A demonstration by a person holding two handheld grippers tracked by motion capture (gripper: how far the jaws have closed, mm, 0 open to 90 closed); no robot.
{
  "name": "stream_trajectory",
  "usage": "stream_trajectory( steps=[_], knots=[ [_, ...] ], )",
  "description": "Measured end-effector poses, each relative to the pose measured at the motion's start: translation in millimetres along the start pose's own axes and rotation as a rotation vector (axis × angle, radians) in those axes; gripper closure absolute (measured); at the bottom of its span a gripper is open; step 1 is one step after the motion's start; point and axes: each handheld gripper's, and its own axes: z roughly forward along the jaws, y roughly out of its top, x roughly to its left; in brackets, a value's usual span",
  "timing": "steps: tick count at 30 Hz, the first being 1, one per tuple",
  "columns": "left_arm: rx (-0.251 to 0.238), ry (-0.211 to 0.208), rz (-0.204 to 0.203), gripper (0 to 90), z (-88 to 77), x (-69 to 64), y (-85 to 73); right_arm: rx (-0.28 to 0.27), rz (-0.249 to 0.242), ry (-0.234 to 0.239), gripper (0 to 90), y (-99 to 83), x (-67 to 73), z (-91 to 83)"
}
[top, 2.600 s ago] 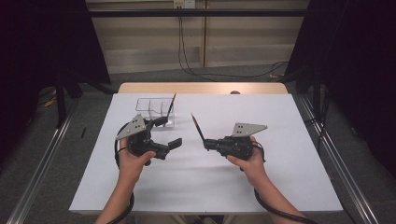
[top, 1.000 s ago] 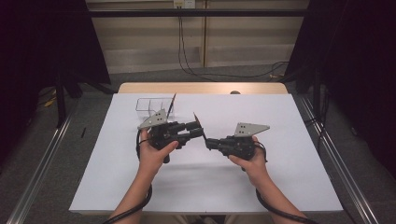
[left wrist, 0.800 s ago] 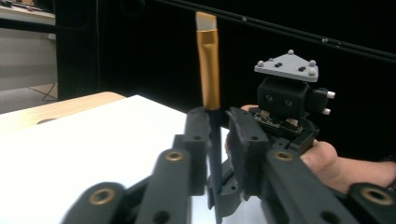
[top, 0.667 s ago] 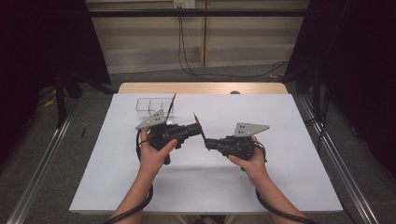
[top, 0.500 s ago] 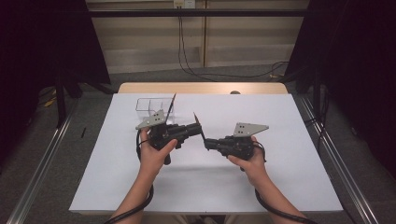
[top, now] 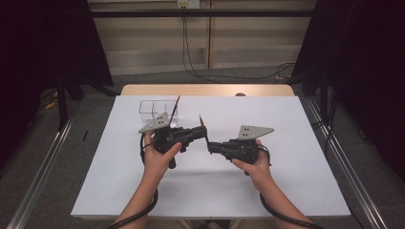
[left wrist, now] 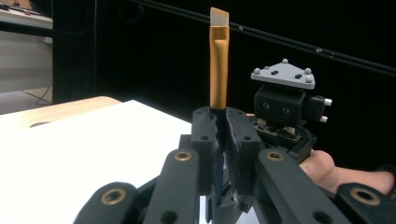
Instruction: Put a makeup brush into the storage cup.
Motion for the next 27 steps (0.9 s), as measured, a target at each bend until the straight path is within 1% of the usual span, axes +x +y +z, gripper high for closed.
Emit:
stream_trajectory(
  steps=[6,11,14,15,16,18,19,20,21,25,26,27],
  knots=[
    [0.002,0.005,0.001,83.7,-0.6,-1.2,1.0,0.004,-0.007,-0.001,86.0,0.1,0.8,0.0],
    [0.005,0.009,0.005,83.8,-0.4,-2.3,2.4,-0.006,-0.007,-0.006,85.4,0.6,0.3,-0.5],
    [0.011,0.013,0.016,83.8,-0.5,-2.8,3.6,-0.009,-0.006,-0.01,84.2,1.0,0.4,-1.9],
    [0.012,0.014,0.016,83.8,-0.4,-2.9,3.7,-0.011,-0.004,-0.014,82.7,1.0,0.2,-2.5],
    [0.012,0.012,0.013,83.8,-0.3,-2.9,3.6,-0.016,-0.001,-0.018,79.2,1.2,-0.2,-3.7],
    [0.013,0.014,0.011,83.8,-0.6,-2.9,3.4,-0.019,0.001,-0.023,77.6,1.5,-0.4,-4.5],
    [0.013,0.012,0.01,83.8,-0.8,-2.6,3.1,-0.022,0.005,-0.033,73.7,1.9,-1.2,-6.1],
    [0.013,0.014,0.008,83.8,-0.9,-2.6,2.8,-0.025,0.008,-0.036,71.9,1.9,-1.7,-7.0],
    [0.012,0.015,0.007,83.8,-1.1,-2.5,2.4,-0.025,0.008,-0.036,71.9,1.9,-1.7,-7.0],
    [0.017,0.017,0.007,83.8,-1.8,-1.9,1.4,-0.032,0.01,-0.04,63.0,2.4,-2.9,-10.9],
    [0.016,0.018,0.007,83.8,-2.1,-1.9,1.3,-0.031,0.008,-0.049,60.2,2.7,-3.0,-11.8],
    [0.016,0.02,0.007,83.7,-2.4,-1.8,1.3,-0.034,0.013,-0.046,58.6,2.8,-3.2,-12.7]
  ],
)
